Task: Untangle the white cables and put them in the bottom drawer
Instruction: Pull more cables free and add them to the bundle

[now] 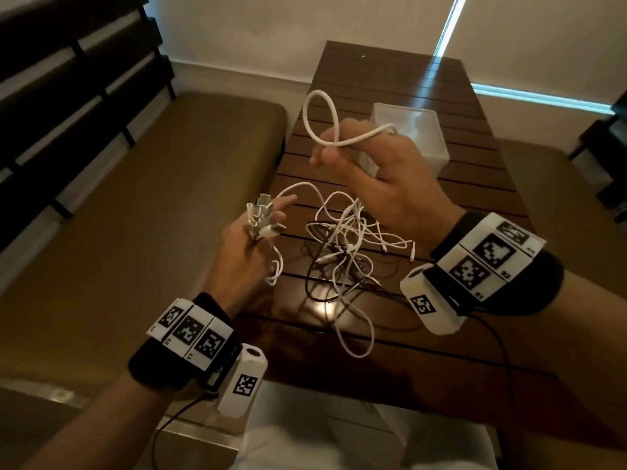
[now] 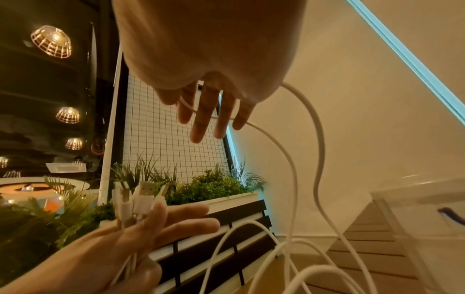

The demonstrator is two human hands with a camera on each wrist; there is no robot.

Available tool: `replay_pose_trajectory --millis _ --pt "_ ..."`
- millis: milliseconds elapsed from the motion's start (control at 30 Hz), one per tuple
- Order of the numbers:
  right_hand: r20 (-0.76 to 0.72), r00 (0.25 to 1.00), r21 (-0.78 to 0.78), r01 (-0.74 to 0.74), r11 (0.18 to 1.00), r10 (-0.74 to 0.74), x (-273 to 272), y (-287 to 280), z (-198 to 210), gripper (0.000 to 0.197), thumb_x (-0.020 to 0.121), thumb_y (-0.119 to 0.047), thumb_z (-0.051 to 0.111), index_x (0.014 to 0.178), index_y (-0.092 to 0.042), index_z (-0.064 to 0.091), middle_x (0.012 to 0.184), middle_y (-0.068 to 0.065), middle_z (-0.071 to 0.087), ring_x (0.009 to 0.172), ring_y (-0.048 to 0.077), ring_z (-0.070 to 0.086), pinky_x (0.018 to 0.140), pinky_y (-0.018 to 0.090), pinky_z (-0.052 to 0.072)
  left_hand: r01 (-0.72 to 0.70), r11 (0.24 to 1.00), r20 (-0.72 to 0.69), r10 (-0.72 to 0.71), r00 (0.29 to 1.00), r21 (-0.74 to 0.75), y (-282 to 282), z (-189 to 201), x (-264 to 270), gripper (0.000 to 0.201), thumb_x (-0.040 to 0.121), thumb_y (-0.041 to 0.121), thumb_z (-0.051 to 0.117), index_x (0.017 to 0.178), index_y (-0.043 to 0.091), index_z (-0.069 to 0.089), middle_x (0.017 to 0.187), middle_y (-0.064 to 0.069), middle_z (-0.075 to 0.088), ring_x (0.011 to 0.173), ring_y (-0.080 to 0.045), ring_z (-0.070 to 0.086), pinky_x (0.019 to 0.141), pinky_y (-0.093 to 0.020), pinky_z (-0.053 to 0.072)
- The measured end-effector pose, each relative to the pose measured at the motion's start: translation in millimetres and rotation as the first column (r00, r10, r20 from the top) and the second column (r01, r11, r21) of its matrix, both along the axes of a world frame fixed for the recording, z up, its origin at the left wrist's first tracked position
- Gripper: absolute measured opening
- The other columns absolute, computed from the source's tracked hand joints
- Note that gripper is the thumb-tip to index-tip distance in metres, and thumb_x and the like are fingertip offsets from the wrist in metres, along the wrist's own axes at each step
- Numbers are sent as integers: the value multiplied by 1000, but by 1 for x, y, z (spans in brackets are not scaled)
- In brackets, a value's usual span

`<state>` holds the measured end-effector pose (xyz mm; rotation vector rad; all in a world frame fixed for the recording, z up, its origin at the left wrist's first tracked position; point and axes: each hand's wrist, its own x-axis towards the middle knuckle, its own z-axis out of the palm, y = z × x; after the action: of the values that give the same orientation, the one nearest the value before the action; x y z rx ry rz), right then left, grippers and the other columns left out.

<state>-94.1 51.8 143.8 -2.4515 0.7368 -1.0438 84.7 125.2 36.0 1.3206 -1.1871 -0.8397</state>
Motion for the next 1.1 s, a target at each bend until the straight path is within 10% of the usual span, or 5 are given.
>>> replay_pose_trajectory --millis 333,500,767,967,1100 --pt "166 973 536 -227 813 162 11 5 -8 30 104 -21 43 103 -5 68 82 17 68 75 27 65 72 36 54 187 981 243 -195 950 55 -8 3 -27 12 95 12 58 95 6 68 90 -11 71 85 -30 67 78 -53 52" --pt "235 972 657 -149 739 -13 0 -1 -40 29 103 -16 46 130 -10 55 89 4 64 82 18 62 71 28 53 166 986 183 -168 969 28 -6 8 -25 19 98 10 53 98 19 69 93 6 71 89 -10 67 76 -29 53" --pt "-238 947 610 -26 792 215 -8 16 -111 18 96 -32 59 111 -23 63 103 -11 66 95 -1 60 85 25 50 33 998 -126 -26 992 56 -8 30 -16 30 103 23 44 100 -2 62 45 13 54 33 -1 31 34 -18 28" --pt "-750 647 298 146 943 137 -14 -1 -108 25 101 -42 45 81 -26 48 83 -3 55 84 19 53 69 31 38 -89 996 -225 80 971 -30 -12 27 1 39 103 28 44 75 27 70 79 -44 48 33 -7 31 35 -18 31" --pt "-825 563 240 264 934 53 -31 -5 -111 29 101 -41 41 82 -22 52 84 0 56 85 23 57 72 34 46 -178 980 -290 146 946 -89 -16 30 14 42 104 27 42 72 29 68 86 -28 54 35 -6 32 34 -20 31"
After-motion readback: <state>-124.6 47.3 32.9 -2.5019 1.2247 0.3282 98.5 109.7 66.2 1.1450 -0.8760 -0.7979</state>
